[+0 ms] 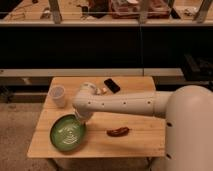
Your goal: Drag the ceramic bowl in a circle
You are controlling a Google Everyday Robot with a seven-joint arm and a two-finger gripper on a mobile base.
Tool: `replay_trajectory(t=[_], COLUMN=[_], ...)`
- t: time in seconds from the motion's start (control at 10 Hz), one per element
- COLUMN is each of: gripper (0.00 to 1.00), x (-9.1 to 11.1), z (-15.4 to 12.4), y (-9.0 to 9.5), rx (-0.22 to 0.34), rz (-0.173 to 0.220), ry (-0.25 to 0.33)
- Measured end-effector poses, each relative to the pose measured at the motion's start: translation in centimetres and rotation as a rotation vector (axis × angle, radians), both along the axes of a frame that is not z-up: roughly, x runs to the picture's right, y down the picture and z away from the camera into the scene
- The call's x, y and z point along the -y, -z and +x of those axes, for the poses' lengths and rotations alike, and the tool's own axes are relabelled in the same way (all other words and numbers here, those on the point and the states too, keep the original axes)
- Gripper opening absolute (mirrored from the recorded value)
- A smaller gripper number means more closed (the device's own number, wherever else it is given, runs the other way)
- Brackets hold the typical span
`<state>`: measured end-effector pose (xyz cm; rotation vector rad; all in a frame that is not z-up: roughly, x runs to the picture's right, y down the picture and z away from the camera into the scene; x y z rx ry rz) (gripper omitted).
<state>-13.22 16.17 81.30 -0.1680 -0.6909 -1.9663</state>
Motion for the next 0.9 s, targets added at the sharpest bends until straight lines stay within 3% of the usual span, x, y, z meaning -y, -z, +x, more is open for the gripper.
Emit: replay_trajectory(t=[0.2, 0.6, 0.9], gripper=[0.0, 0.0, 0.0], x=[1.6, 5.2, 5.4], z=[0.3, 4.2, 5.5], y=[-1.4, -4.6, -4.7], rx=[-0.017, -0.062, -0.08], rz=[-0.001, -0.01, -0.024], ry=[-0.03, -0.105, -0.13])
